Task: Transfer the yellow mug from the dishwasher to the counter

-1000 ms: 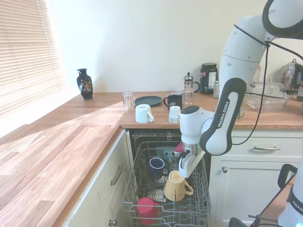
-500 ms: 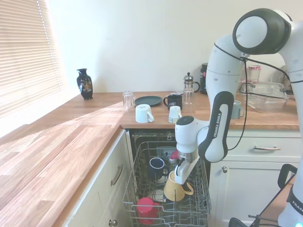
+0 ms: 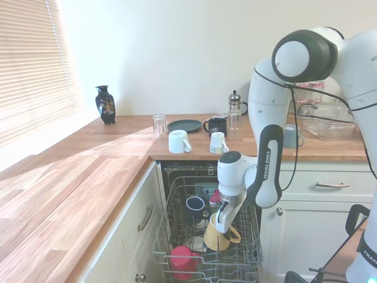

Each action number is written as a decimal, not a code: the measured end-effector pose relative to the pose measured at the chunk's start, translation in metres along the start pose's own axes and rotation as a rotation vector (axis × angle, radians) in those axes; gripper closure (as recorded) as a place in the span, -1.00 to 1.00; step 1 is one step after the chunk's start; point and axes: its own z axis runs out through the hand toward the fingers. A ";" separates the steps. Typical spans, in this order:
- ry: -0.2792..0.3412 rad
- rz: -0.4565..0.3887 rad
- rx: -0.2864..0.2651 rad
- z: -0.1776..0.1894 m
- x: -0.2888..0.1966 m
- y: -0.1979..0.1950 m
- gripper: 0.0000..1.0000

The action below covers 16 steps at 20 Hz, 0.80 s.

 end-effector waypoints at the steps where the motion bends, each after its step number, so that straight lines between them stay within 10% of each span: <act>1: 0.003 -0.002 0.005 0.004 0.001 0.000 -1.00; 16: 0.026 -0.040 0.026 0.040 0.001 0.001 -1.00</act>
